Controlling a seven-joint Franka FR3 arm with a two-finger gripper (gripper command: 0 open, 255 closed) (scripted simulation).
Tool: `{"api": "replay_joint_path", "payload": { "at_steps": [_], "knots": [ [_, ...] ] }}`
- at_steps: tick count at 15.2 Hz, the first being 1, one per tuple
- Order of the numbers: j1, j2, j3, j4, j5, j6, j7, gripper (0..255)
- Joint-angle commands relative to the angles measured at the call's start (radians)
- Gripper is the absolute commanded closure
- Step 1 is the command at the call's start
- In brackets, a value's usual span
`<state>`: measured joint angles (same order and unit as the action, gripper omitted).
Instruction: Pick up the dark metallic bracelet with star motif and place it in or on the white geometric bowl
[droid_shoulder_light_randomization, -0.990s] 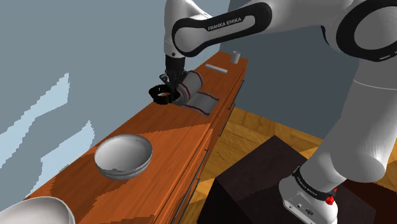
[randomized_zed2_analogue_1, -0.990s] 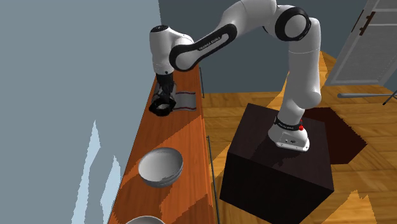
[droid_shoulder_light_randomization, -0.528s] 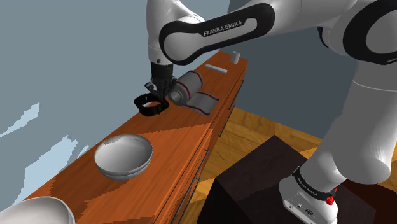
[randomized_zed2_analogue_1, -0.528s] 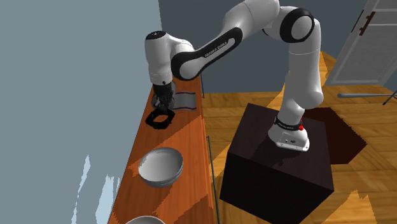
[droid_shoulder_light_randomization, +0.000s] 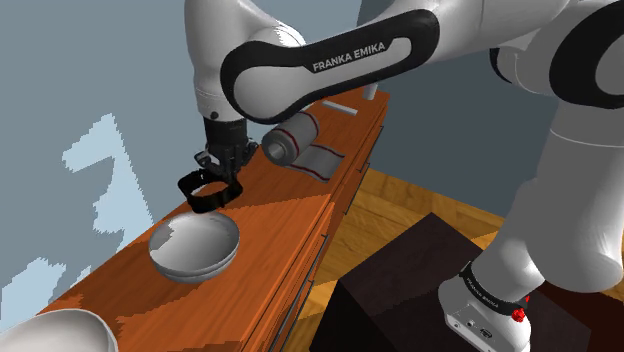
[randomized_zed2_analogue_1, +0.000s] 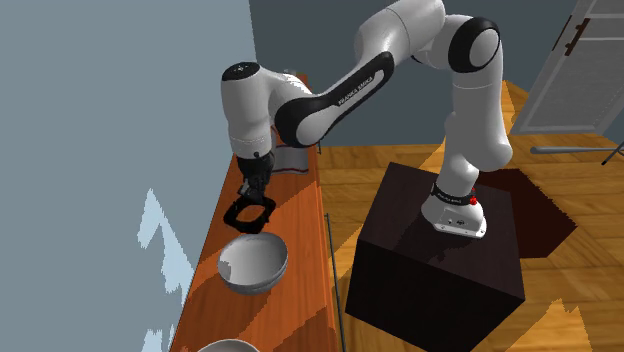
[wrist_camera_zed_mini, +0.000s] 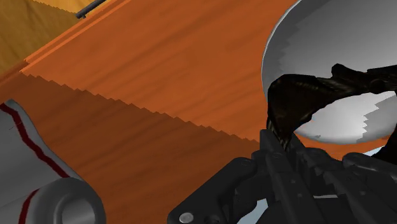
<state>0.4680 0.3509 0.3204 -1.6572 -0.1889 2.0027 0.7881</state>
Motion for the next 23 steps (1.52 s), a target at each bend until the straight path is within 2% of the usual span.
{"api": "replay_joint_path", "payload": {
  "at_steps": [1,4,19,23],
  "knots": [
    [0.037,0.03,0.011,0.046,-0.013,-0.021,0.047,255],
    [0.095,0.073,0.025,0.109,-0.031,-0.051,0.115,255],
    [0.1,0.142,0.008,0.009,-0.066,0.114,0.146,255],
    [0.1,0.142,0.008,0.009,-0.066,0.114,0.146,255]
  ]
}}
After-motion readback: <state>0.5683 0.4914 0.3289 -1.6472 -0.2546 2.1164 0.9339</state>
